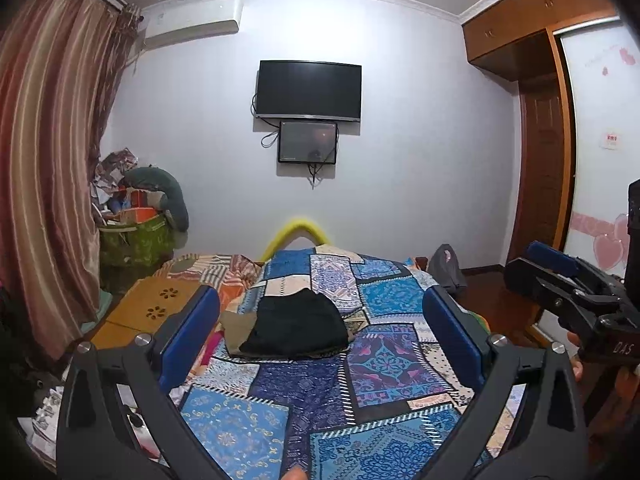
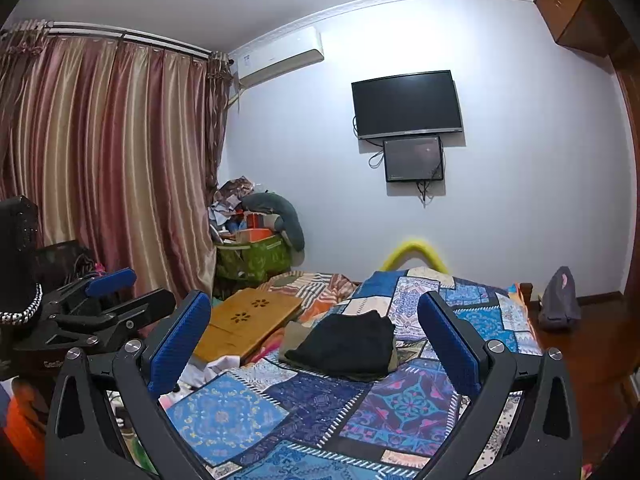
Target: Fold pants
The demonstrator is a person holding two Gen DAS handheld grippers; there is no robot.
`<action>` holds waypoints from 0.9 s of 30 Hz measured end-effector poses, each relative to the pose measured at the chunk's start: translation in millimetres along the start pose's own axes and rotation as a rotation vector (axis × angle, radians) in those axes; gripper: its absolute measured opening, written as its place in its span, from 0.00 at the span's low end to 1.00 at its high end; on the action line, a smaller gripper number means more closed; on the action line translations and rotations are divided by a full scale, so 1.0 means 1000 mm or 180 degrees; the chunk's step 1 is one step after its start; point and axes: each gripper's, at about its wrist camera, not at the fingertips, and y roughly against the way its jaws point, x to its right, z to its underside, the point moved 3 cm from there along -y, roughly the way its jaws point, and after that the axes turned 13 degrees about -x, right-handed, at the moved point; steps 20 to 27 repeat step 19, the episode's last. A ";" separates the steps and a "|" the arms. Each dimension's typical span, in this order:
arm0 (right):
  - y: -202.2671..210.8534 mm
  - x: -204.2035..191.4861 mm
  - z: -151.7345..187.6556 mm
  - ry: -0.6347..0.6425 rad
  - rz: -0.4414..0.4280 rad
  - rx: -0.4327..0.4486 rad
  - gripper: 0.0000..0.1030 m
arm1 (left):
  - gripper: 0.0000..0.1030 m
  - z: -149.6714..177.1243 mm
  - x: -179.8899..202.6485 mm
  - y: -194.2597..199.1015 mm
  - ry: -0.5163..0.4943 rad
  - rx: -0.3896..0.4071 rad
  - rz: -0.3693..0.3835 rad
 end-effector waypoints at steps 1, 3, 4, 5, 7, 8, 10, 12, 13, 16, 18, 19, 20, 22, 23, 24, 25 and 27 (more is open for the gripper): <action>0.000 0.000 0.000 -0.0006 0.0002 0.0001 1.00 | 1.00 0.000 0.000 0.000 0.0013 0.0004 0.0000; 0.000 0.000 0.001 -0.0014 0.0001 -0.0005 1.00 | 0.99 0.000 -0.001 0.000 0.0020 0.0010 -0.0013; 0.000 0.000 0.002 -0.0018 0.0006 -0.0010 1.00 | 1.00 0.000 -0.001 0.000 0.0019 0.0012 -0.0009; 0.000 0.001 0.002 -0.0019 0.0008 -0.0015 1.00 | 1.00 0.001 -0.001 0.000 0.0018 0.0010 -0.0007; 0.000 0.001 0.004 -0.0018 0.0017 -0.0019 1.00 | 1.00 0.001 0.000 0.000 0.0013 0.0012 -0.0010; 0.000 0.001 0.004 -0.0016 0.0020 -0.0020 1.00 | 1.00 0.001 0.000 0.000 0.0004 0.0011 -0.0007; -0.001 0.001 0.004 -0.0020 0.0019 -0.0021 1.00 | 1.00 0.001 0.000 0.000 -0.0004 0.0009 -0.0007; -0.001 0.001 0.004 -0.0022 0.0016 -0.0023 1.00 | 1.00 0.001 0.001 0.000 -0.0011 0.0016 -0.0018; -0.001 0.001 0.004 -0.0025 0.0017 -0.0022 1.00 | 1.00 0.001 0.001 0.000 -0.0015 0.0015 -0.0020; -0.002 0.001 0.004 -0.0028 0.0015 -0.0035 1.00 | 1.00 0.001 0.001 0.000 -0.0011 0.0013 -0.0023; -0.002 0.001 0.004 -0.0032 0.0020 -0.0035 1.00 | 1.00 0.001 0.002 -0.001 -0.0009 0.0005 -0.0017; -0.001 0.001 0.004 -0.0033 0.0019 -0.0035 1.00 | 1.00 0.001 0.002 -0.001 -0.0009 0.0000 -0.0017; -0.001 0.001 0.004 -0.0033 0.0019 -0.0035 1.00 | 1.00 0.001 0.002 -0.001 -0.0009 0.0000 -0.0017; -0.001 0.001 0.004 -0.0033 0.0019 -0.0035 1.00 | 1.00 0.001 0.002 -0.001 -0.0009 0.0000 -0.0017; -0.001 0.001 0.004 -0.0033 0.0019 -0.0035 1.00 | 1.00 0.001 0.002 -0.001 -0.0009 0.0000 -0.0017; -0.001 0.001 0.004 -0.0033 0.0019 -0.0035 1.00 | 1.00 0.001 0.002 -0.001 -0.0009 0.0000 -0.0017; -0.001 0.001 0.004 -0.0033 0.0019 -0.0035 1.00 | 1.00 0.001 0.002 -0.001 -0.0009 0.0000 -0.0017; -0.001 0.001 0.004 -0.0033 0.0019 -0.0035 1.00 | 1.00 0.001 0.002 -0.001 -0.0009 0.0000 -0.0017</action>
